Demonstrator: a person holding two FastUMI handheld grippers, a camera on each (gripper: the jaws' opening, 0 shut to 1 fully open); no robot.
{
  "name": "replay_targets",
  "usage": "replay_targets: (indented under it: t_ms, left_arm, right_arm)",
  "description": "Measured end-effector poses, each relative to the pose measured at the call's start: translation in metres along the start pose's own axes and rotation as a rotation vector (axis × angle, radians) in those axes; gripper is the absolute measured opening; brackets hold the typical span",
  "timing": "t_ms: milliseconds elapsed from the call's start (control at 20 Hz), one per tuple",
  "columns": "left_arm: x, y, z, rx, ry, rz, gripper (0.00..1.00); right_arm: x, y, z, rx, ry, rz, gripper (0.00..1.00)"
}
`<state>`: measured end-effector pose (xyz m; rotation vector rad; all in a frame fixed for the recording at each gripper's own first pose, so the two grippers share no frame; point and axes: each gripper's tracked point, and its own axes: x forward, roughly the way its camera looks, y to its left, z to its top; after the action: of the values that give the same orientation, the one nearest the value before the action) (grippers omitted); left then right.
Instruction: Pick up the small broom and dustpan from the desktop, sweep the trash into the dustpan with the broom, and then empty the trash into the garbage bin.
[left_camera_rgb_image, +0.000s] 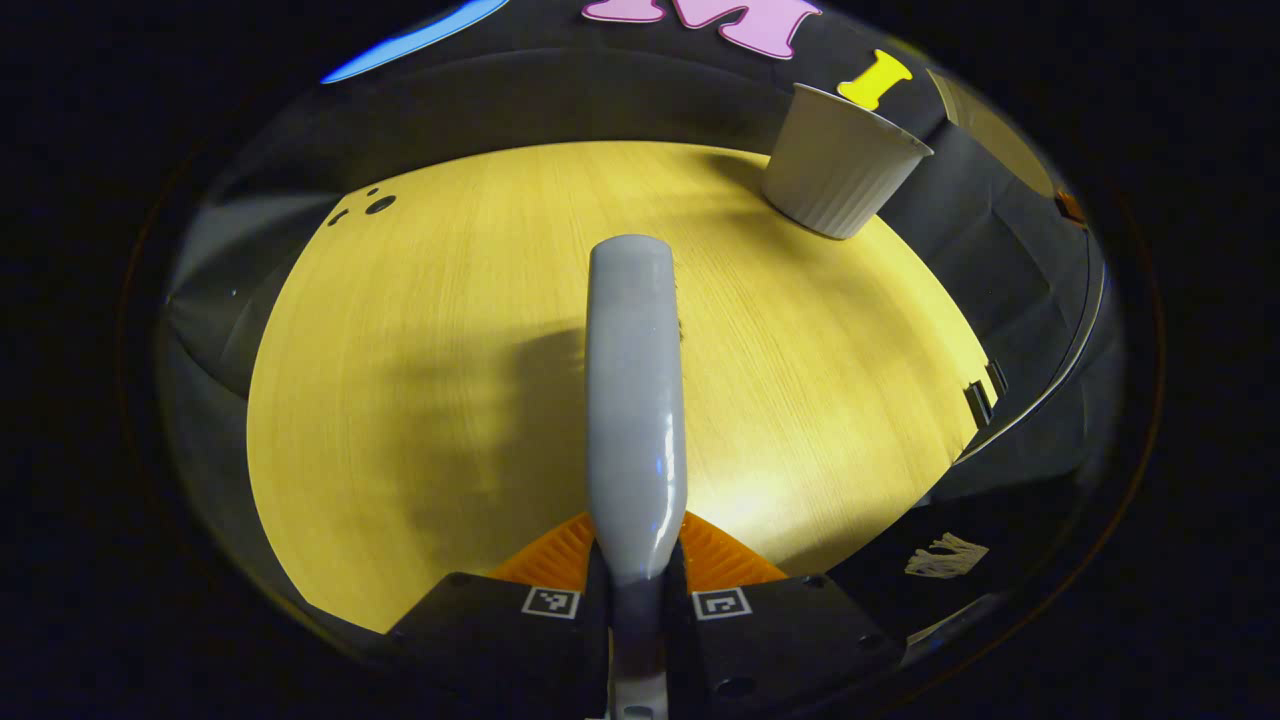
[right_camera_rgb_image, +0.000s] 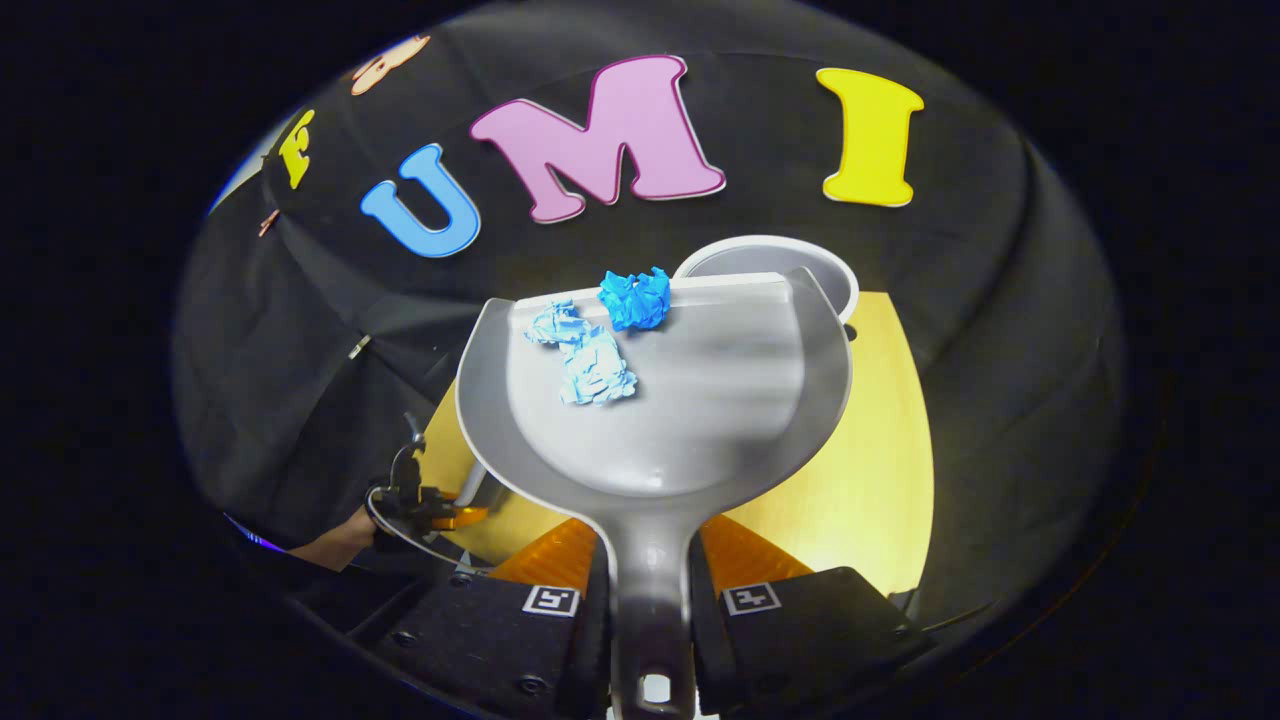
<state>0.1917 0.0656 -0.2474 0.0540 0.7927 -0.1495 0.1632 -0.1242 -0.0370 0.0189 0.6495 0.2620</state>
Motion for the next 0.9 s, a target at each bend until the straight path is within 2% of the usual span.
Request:
replay_targets:
  t_ms: [50,250,550,650,700,900]
  left_arm:
    - [-0.001,0.002,-0.002,-0.014,-0.002,0.004,0.23]
    - [-0.007,0.012,-0.015,-0.070,0.001,0.028,0.27]
    - [-0.013,0.023,-0.030,-0.110,0.014,0.069,0.27]
    - [-0.012,0.023,-0.030,-0.118,0.018,0.080,0.27]
    - [-0.012,0.023,-0.031,-0.120,0.018,0.086,0.30]
    - [-0.013,0.025,-0.032,-0.119,0.016,0.120,0.24]
  right_arm:
    - [0.004,-0.012,0.016,-0.019,-0.016,-0.028,0.37]
    - [0.034,-0.049,0.071,-0.014,-0.050,-0.071,0.37]
    - [0.107,-0.110,0.106,0.073,-0.032,-0.188,0.37]
    - [0.124,-0.131,0.109,0.012,-0.035,-0.272,0.37]
    - [0.132,-0.138,0.109,-0.039,-0.034,-0.319,0.37]
    - [0.147,-0.156,0.104,-0.218,-0.015,-0.455,0.37]
